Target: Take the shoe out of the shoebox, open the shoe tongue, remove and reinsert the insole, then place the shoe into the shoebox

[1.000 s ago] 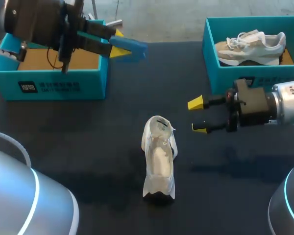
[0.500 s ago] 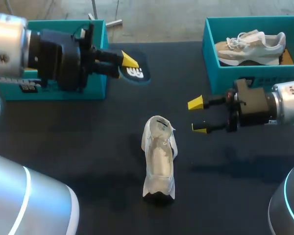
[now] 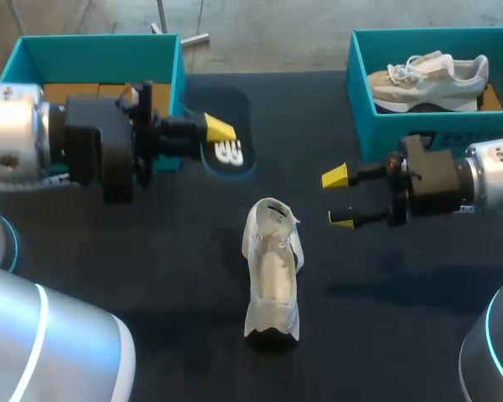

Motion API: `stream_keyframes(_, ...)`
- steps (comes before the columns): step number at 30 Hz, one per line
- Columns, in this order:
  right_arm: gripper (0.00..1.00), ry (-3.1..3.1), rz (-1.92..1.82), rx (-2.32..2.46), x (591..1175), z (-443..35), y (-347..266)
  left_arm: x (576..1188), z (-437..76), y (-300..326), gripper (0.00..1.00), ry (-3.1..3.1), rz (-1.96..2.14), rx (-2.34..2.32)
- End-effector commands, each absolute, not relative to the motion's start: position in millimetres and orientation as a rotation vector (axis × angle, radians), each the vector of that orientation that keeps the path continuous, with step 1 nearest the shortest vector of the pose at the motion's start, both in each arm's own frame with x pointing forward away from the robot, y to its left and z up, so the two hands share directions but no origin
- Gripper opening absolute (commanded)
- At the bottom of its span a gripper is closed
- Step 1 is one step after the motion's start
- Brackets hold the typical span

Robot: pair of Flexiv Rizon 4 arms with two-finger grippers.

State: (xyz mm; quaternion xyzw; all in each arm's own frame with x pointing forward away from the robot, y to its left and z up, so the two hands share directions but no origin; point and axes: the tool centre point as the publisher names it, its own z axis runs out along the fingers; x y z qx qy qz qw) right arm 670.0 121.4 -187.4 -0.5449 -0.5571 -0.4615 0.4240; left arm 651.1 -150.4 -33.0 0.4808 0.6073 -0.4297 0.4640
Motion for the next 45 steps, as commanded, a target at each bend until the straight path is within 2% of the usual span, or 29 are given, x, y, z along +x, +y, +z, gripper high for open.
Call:
stream_keyframes(1, 1.0, -1.394, -1.155, -1.366, 670.2, -188.2, 123.5, 648.6, -63.5, -152.6, 0.0, 1.316, -1.073, 1.099)
stream_keyframes(13, 1.0, -1.394, -1.155, -1.366, 670.2, -188.2, 123.5, 671.9, -112.5, -151.7, 0.0, 1.181, -1.074, 1.071)
stream_keyframes(31, 1.0, -1.394, -1.155, -1.366, 670.2, -188.2, 123.5, 671.9, -112.5, -151.7, 0.0, 1.181, -1.074, 1.071)
stream_keyframes(45, 1.0, -1.394, -1.155, -1.366, 670.2, -188.2, 123.5, 683.5, -161.6, -162.3, 0.0, 1.141, -0.995, 1.181)
